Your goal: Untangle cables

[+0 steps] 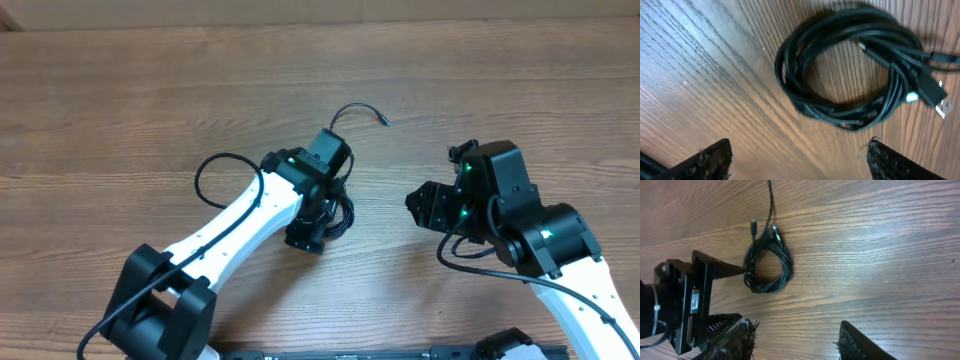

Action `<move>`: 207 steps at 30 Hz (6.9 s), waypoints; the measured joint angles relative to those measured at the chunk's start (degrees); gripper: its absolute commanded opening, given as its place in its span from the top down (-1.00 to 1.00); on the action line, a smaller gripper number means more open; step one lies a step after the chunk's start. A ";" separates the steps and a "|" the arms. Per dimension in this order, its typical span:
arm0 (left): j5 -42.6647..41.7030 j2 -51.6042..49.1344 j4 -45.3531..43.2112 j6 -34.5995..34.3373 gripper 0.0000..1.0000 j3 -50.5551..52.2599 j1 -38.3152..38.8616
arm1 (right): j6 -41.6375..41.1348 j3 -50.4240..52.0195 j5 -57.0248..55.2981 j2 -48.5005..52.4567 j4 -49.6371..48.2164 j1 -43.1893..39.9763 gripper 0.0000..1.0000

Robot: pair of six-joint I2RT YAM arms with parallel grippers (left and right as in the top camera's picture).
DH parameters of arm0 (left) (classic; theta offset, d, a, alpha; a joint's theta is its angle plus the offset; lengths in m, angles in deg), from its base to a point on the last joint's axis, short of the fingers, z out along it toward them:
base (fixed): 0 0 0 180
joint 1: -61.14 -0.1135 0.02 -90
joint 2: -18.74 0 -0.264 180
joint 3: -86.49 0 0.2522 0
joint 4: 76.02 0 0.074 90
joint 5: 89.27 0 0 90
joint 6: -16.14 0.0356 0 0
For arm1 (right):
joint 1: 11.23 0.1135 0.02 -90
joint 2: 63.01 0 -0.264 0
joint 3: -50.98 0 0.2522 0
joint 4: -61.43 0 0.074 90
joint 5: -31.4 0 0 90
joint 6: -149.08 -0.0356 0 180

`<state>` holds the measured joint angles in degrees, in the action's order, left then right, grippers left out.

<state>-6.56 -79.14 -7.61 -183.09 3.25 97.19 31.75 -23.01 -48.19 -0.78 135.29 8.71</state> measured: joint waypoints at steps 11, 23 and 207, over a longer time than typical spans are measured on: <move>3.91 -10.47 -0.44 -5.27 0.17 0.00 0.63 | 0.37 0.00 -0.35 0.02 2.49 0.00 -0.04; 4.72 -13.42 -1.53 1.73 0.92 -0.44 0.63 | -0.50 0.00 0.24 0.02 3.08 0.00 -0.03; -35.34 11.93 -31.85 -2.19 0.91 -2.27 -12.76 | -67.84 30.10 -13.86 11.30 -91.34 14.60 0.92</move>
<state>-41.90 -67.21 -39.46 -185.28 0.98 84.43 -36.09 7.09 -62.05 10.52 43.95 23.31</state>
